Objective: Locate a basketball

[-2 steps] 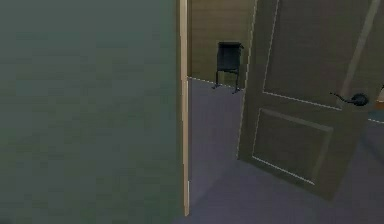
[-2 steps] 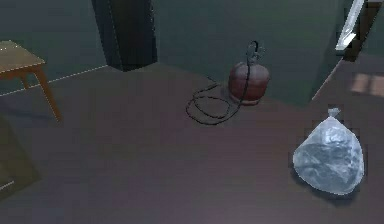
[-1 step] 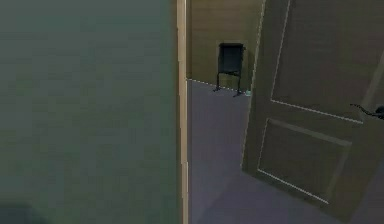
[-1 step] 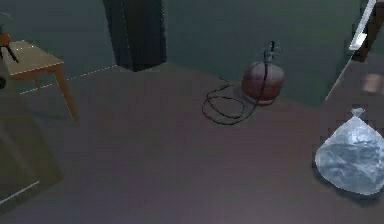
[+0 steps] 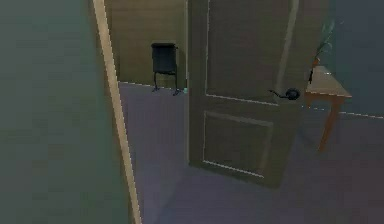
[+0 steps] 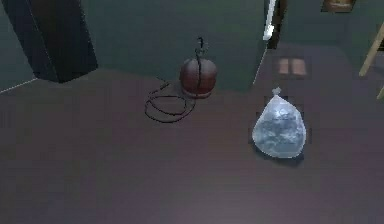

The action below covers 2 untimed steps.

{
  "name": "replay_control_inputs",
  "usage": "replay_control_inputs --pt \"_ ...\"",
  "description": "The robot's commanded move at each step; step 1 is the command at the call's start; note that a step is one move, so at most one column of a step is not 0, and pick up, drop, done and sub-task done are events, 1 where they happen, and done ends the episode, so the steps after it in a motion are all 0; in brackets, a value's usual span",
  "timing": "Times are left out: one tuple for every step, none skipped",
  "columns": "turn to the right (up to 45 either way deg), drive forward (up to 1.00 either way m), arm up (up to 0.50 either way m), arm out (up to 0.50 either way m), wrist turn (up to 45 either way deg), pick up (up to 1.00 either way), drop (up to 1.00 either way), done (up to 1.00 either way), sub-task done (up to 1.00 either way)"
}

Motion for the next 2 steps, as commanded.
replay_control_inputs --pt "0.0 0.9 0.0 0.0 0.0 0.0 0.0 0.0 0.0" --pt "-12.0 0.0 0.0 0.0 0.0 0.0 0.0 0.0 0.0"
